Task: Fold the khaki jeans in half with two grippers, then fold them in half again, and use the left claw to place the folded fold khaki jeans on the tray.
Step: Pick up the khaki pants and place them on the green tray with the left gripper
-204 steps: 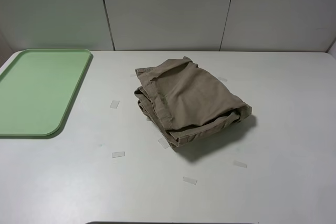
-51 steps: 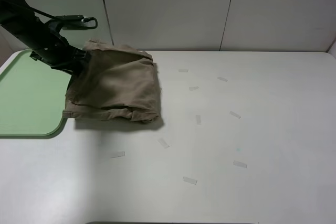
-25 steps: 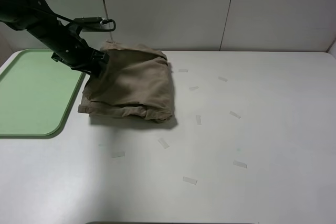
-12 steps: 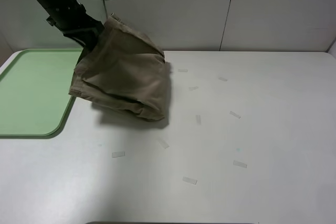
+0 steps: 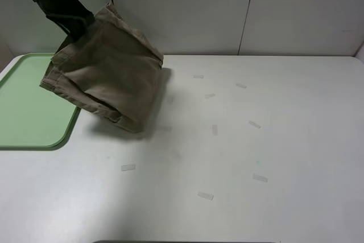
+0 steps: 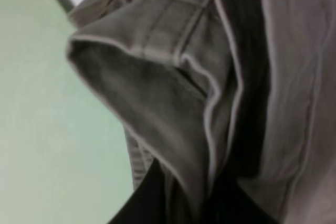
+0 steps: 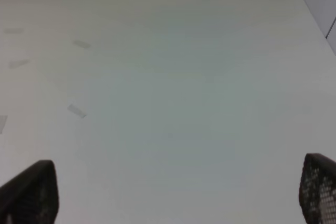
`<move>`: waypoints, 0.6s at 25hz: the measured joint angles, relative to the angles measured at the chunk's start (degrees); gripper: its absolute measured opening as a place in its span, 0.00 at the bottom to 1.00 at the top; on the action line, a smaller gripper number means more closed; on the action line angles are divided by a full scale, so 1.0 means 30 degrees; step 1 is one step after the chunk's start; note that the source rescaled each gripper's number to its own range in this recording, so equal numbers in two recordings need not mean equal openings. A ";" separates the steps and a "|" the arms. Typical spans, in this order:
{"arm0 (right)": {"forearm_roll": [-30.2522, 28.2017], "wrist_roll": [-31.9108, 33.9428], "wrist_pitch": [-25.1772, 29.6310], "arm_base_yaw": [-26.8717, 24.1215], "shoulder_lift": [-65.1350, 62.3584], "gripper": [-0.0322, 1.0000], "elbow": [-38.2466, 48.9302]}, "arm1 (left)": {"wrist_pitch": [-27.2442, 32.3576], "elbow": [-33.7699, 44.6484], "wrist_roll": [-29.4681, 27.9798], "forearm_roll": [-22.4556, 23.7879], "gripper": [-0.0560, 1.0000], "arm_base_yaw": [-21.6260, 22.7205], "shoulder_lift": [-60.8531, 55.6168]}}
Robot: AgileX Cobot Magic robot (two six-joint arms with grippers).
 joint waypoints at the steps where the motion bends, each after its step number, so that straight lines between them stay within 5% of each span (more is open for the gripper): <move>1: 0.0000 0.0000 0.0000 0.0000 0.0000 1.00 0.0000 | 0.0302 -0.0137 0.0000 0.0237 0.05 -0.0041 0.0000; 15: 0.0000 0.0000 0.0000 0.0000 0.0000 1.00 0.0000 | 0.1045 -0.2998 0.0000 0.2326 0.05 -0.1629 0.0000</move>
